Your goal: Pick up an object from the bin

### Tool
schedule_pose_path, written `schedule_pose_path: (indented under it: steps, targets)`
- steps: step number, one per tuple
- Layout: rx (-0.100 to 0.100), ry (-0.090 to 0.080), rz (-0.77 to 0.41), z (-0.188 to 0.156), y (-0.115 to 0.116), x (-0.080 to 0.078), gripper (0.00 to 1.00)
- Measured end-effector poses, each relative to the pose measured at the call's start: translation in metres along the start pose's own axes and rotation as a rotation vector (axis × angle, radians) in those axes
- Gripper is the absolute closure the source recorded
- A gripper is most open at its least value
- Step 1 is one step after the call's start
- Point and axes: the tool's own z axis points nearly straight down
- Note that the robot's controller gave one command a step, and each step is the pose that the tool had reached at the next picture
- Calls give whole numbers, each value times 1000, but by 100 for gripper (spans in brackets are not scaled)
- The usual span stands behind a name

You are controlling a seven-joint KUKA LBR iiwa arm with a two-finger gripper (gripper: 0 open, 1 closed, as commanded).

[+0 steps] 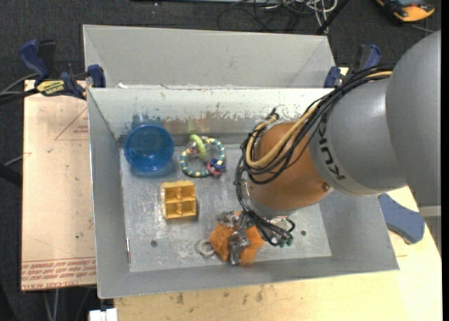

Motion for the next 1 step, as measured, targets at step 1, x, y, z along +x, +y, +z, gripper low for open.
schedule_pose_path:
  steps: [1]
  targets:
    - [5, -13, -132, -179, -18, 6, 100]
